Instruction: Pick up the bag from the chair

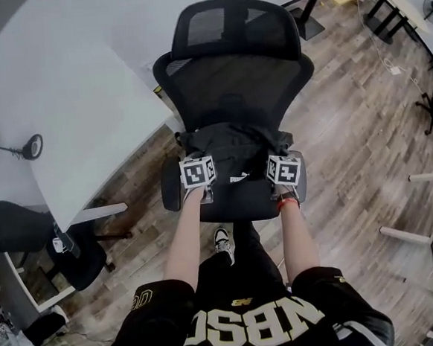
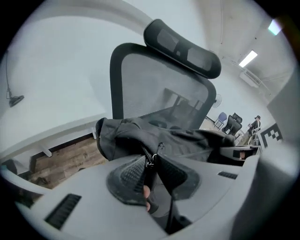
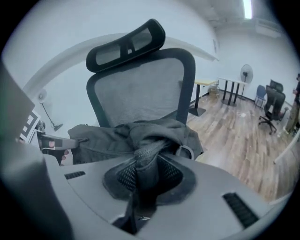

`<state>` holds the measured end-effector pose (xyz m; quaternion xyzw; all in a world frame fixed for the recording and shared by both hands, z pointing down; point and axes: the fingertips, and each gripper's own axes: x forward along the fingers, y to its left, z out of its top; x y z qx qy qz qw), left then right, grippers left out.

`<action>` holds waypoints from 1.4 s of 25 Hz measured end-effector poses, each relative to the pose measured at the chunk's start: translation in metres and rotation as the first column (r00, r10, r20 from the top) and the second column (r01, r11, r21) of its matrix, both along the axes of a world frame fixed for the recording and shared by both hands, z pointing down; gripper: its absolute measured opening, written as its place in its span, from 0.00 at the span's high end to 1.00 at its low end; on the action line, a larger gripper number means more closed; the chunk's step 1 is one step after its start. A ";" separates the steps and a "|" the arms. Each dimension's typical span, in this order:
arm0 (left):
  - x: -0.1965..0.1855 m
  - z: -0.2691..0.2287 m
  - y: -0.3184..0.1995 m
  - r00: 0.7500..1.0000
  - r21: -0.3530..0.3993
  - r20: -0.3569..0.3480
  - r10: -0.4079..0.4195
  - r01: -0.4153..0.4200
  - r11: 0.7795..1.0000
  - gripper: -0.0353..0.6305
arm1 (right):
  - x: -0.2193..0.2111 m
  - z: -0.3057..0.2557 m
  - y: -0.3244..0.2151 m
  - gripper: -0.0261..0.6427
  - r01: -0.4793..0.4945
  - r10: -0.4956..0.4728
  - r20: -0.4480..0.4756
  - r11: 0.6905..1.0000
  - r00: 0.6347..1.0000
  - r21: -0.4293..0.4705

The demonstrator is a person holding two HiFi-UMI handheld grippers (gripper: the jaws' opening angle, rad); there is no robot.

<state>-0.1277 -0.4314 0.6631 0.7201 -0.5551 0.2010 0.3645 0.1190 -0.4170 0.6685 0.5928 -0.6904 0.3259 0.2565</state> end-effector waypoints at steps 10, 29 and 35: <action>-0.013 -0.117 0.019 0.999 0.177 0.013 -0.034 0.031 0.984 0.82 | -0.013 -0.109 0.027 0.85 0.009 -0.023 0.071 0.981 0.997 0.196; -0.029 -0.346 -0.007 0.998 0.616 0.040 -0.049 0.014 0.788 0.82 | -0.038 -0.327 -0.017 0.85 0.016 -0.045 0.034 0.811 0.998 0.585; -0.029 -0.413 0.000 0.997 0.733 0.041 -0.058 0.009 0.680 0.82 | -0.039 -0.389 -0.016 0.85 0.008 -0.056 0.047 0.727 0.997 0.687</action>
